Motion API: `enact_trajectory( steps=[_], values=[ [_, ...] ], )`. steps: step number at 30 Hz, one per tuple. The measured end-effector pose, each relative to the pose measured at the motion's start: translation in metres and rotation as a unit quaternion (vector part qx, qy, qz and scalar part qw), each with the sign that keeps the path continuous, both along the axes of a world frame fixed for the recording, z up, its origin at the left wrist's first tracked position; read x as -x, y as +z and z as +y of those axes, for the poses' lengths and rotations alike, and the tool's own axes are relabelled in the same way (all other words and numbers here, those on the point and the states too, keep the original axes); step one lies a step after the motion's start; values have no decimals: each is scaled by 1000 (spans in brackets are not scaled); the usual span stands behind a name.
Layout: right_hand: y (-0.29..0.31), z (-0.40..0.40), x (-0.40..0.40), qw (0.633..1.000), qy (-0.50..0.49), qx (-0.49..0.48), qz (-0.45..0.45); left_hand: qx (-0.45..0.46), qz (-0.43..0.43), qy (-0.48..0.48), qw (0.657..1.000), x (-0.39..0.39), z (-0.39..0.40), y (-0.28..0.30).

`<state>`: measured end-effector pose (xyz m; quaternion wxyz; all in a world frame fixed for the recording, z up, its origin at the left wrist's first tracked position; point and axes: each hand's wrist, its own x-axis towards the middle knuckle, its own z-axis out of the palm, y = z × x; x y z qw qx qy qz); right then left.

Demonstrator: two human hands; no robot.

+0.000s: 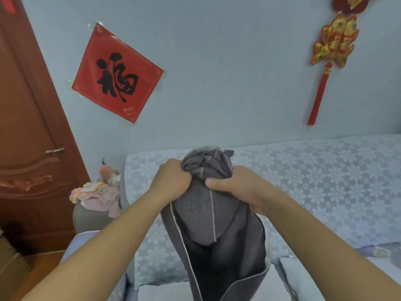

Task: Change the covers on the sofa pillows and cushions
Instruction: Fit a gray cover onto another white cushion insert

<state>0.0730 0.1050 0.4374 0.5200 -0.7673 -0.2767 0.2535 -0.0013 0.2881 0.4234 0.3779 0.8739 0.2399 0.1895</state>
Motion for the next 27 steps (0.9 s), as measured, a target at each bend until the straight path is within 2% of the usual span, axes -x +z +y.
enact_trajectory(
  steps=[2, 3, 6, 8, 12, 15, 19, 24, 27],
  values=[
    [-9, 5, -3, 996, -35, 39, -73, 155, -24, -28, 987, 0, -4, 1],
    [-12, 6, -7, 995, -63, 27, -68, 219, -26, -45, 974, 1, -7, 3],
    [-18, 7, -21, 991, -126, -27, 25, 363, 10, -87, 927, 6, -20, 1],
    [-25, 6, -29, 985, -142, -46, 84, 421, 42, -103, 900, 9, -28, -7],
    [-45, 5, -29, 967, -107, -89, 211, 530, 44, -61, 845, 16, -36, -33],
    [-72, 0, -23, 951, -76, -112, 279, 564, 24, -56, 823, 17, -36, -50],
    [-104, -9, -10, 917, -45, -134, 372, 593, 42, -42, 803, 21, -31, -70],
    [-126, -11, -8, 875, -85, -135, 457, 654, -8, -46, 755, 31, -48, -85],
    [-140, -6, -5, 863, -110, -127, 476, 676, -2, -41, 736, 33, -60, -102]
  ],
)
